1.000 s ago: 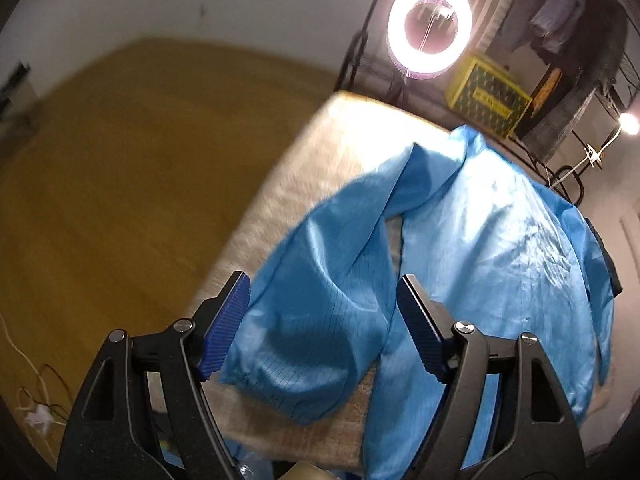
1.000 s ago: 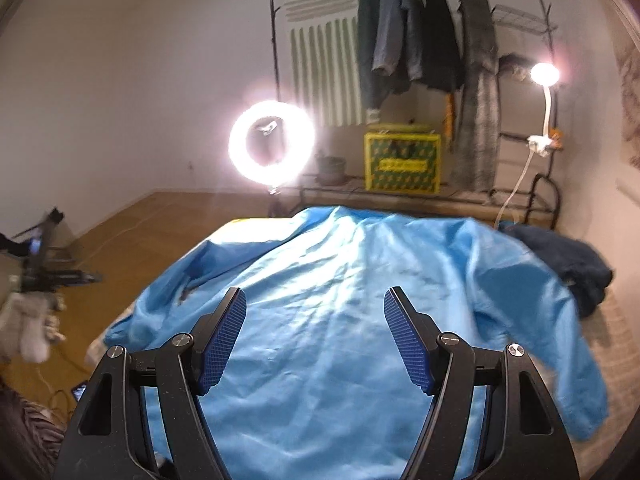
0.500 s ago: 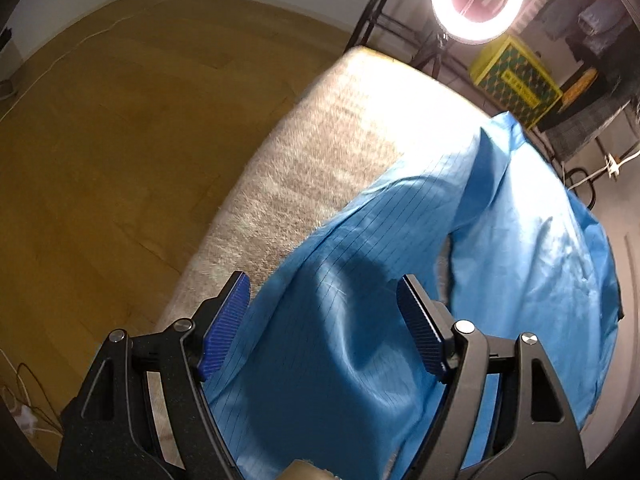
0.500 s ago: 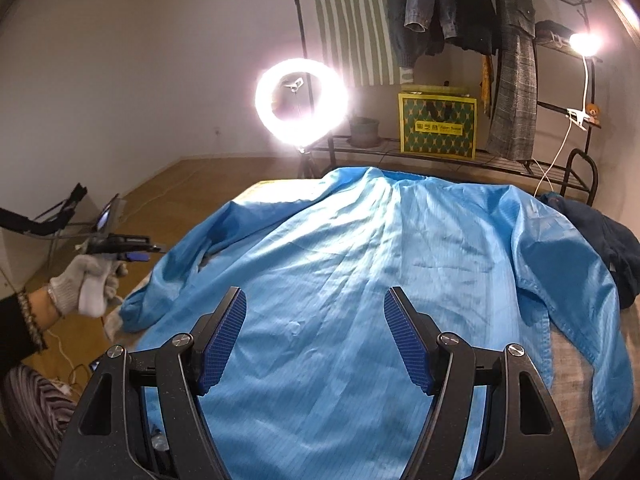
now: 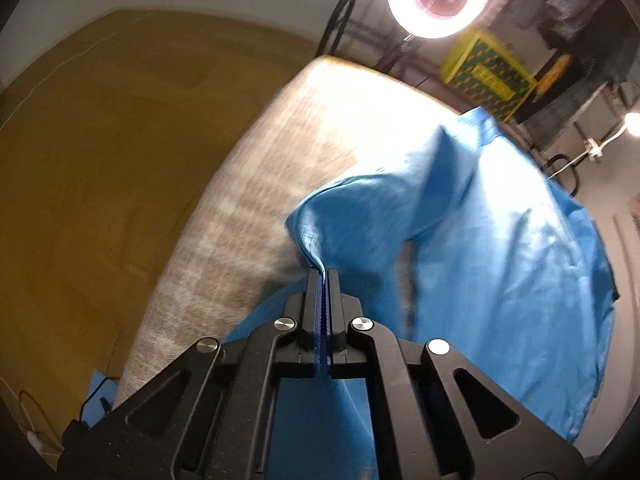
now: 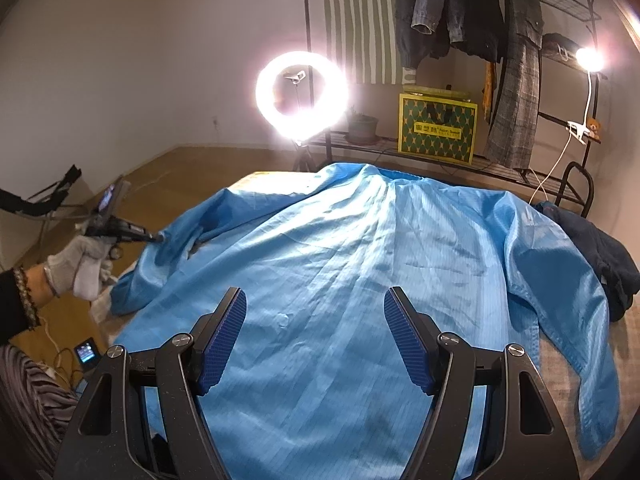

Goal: Fold large clothes

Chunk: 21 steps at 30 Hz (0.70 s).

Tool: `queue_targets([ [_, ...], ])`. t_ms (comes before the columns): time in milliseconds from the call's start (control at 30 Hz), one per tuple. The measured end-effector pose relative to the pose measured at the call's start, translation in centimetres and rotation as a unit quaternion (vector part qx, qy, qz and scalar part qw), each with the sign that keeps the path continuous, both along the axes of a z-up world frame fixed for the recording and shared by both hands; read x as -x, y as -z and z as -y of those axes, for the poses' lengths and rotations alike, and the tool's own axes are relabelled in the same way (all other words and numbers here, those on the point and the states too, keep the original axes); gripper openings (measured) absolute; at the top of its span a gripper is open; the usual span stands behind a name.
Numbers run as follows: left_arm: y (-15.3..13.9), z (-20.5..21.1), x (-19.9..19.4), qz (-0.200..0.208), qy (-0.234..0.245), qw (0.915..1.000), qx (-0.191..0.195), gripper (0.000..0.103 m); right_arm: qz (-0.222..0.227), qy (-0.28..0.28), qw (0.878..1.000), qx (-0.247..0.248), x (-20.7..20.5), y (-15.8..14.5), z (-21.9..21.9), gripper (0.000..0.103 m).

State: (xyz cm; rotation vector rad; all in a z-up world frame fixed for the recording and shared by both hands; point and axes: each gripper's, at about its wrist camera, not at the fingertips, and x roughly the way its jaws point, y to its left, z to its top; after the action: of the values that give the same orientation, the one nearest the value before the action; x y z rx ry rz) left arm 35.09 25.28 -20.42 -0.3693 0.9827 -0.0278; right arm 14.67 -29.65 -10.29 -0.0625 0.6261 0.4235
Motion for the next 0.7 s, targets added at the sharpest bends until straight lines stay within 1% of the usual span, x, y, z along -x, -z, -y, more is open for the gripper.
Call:
queue_targets([
  [67, -1.7, 1.3, 0.6, 0.023, 0.018, 0.9995, -0.01, 0.0, -0.003, 0.001, 1.0, 0.001, -0.1, 0.1, -0.1, 0.071],
  [133, -3.9, 3.5, 1.5, 0.05, 0.049, 0.9972, -0.024, 0.0, -0.005, 0.002, 1.0, 0.001, -0.1, 0.3, 0.0, 0.071],
  [200, -5.6, 5.8, 2.5, 0.071, 0.081, 0.9933, -0.042, 0.0, -0.006, 0.003, 1.0, 0.003, -0.2, 0.3, 0.1, 0.071],
  [233, -6.3, 7.4, 3.2, 0.081, 0.101, 0.99, -0.056, 0.0, -0.007, 0.004, 1.0, 0.003, -0.1, 0.3, 0.0, 0.071],
  [300, -6.9, 10.2, 4.3, 0.089, 0.137, 0.9834, -0.079, 0.0, -0.008, 0.006, 1.0, 0.003, -0.1, 0.4, 0.1, 0.071],
  [367, -6.6, 13.5, 5.4, 0.086, 0.178, 0.9749, -0.102, 0.0, -0.011, 0.006, 1.0, 0.003, -0.1, 0.6, 0.1, 0.071],
  [400, -6.2, 14.8, 6.2, 0.083, 0.201, 0.9694, -0.114, 0.0, -0.013, 0.007, 1.0, 0.004, -0.2, 0.7, 0.1, 0.071],
  [433, -5.6, 16.5, 7.1, 0.078, 0.226, 0.9621, -0.131, 0.0, -0.015, 0.007, 1.0, 0.006, -0.3, 0.8, 0.2, 0.071],
  [467, -5.1, 17.2, 7.4, 0.074, 0.237, 0.9587, -0.138, 0.0, -0.016, 0.008, 1.0, 0.007, -0.3, 0.9, 0.1, 0.071],
  [533, -3.7, 19.0, 8.5, 0.053, 0.271, 0.9493, -0.15, 0.0, -0.023, 0.009, 1.0, 0.008, -0.3, 1.1, 0.2, 0.071],
  [600, -2.4, 20.1, 9.7, 0.028, 0.294, 0.9419, -0.16, 0.0, -0.028, 0.01, 1.0, 0.007, -0.4, 1.4, 0.2, 0.071],
  [633, -2.0, 20.1, 10.3, 0.021, 0.297, 0.9415, -0.157, 0.003, -0.029, 0.009, 1.0, 0.008, -0.3, 1.4, 0.3, 0.071],
  [667, -1.9, 19.9, 10.9, 0.016, 0.298, 0.9425, -0.151, 0.01, -0.028, 0.009, 1.0, 0.008, -0.3, 1.4, 0.3, 0.071],
  [700, -2.0, 19.9, 11.6, 0.014, 0.296, 0.9443, -0.143, 0.015, -0.026, 0.009, 1.0, 0.01, -0.3, 1.3, 0.3, 0.071],
])
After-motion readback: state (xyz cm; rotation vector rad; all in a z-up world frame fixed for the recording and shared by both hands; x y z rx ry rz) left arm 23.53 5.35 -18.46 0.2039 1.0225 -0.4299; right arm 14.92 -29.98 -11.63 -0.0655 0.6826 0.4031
